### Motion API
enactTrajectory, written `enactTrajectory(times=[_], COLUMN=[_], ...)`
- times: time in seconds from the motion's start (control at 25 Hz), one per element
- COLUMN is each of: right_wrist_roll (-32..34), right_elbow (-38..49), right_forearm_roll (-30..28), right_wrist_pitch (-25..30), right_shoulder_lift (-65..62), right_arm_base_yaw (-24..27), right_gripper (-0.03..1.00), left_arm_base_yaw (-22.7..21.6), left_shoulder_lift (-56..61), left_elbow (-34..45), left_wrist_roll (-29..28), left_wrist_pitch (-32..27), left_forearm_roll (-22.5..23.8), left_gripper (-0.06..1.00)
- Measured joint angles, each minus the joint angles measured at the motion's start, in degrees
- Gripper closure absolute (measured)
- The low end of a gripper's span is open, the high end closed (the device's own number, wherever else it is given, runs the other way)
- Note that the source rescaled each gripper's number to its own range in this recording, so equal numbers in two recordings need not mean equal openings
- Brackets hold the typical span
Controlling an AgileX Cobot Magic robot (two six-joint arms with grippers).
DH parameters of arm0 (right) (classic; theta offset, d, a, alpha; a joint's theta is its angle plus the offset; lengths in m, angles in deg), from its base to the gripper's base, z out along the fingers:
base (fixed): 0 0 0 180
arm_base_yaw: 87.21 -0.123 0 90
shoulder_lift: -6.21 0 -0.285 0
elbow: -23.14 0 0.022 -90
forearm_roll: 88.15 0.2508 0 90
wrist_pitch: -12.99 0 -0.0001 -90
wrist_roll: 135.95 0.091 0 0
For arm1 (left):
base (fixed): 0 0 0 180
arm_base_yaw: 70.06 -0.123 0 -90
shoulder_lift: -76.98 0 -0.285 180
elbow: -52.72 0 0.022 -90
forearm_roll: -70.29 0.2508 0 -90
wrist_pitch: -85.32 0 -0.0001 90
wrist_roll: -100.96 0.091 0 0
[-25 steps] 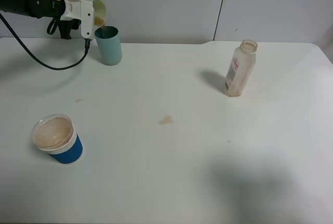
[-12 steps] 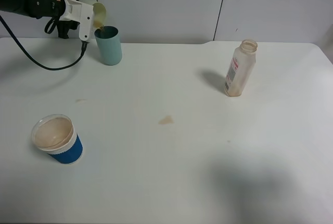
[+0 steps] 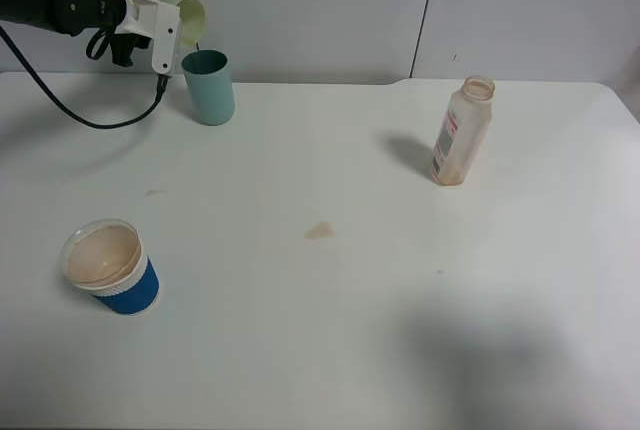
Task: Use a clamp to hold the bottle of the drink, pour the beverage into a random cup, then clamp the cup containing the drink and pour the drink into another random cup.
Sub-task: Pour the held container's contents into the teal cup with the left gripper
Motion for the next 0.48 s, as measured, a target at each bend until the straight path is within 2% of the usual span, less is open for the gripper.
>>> enactTrajectory(times=[0.48], right_wrist_roll=[0.0], right_elbow=[0.0], right_forearm_roll=[0.0], right_wrist_pitch=[0.0], right_shoulder_lift=[0.0], right_arm_base_yaw=[0.0], right_gripper=[-0.03], left_arm_base_yaw=[0.0], left_shoulder_lift=[0.0], left_elbow=[0.0], left_wrist_roll=[0.4], left_wrist_pitch=[1.3], left_forearm_roll=[0.0], left_gripper=[0.92])
